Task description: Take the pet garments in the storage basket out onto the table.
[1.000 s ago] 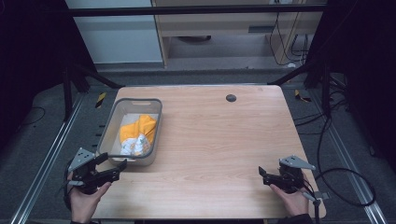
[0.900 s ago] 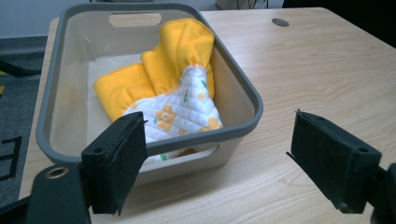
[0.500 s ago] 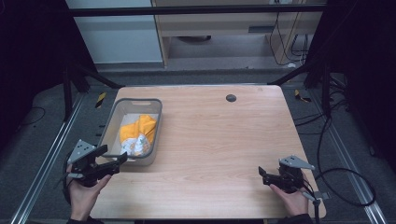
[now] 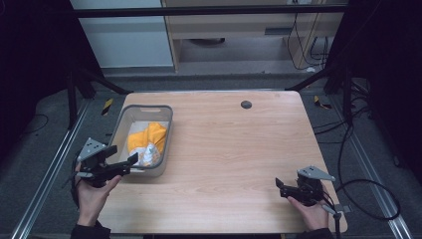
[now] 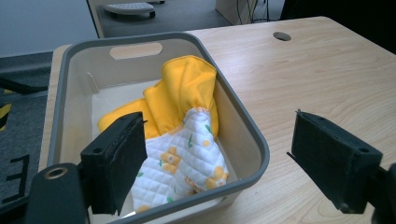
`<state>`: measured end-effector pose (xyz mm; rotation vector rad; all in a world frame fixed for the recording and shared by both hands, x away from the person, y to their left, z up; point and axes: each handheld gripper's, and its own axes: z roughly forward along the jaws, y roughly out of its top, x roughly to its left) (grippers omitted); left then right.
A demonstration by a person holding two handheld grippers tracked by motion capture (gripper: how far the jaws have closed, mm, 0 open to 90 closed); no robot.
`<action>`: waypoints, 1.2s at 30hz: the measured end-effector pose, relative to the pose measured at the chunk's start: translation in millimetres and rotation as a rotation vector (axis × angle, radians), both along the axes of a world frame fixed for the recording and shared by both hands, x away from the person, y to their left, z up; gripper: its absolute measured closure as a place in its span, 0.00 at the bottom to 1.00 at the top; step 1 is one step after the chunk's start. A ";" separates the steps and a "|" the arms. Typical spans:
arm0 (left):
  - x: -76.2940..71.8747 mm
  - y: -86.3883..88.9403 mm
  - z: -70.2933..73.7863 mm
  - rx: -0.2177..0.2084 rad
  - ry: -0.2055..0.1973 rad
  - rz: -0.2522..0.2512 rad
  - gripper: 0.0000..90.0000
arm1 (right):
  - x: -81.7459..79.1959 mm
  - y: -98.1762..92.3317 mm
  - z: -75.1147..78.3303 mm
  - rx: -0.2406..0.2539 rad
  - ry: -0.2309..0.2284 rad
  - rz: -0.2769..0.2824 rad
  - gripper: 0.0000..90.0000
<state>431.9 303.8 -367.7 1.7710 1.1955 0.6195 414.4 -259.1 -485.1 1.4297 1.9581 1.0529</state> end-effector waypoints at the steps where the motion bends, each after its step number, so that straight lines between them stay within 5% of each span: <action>1: 0.0 0.0 0.0 0.000 0.000 0.000 0.19 | 0.0 0.0 0.0 0.000 0.000 0.000 0.14; 36: 64.3 -17.1 -10.7 0.112 0.115 0.011 0.19 | 1.7 1.0 -1.4 -0.007 0.014 0.016 0.15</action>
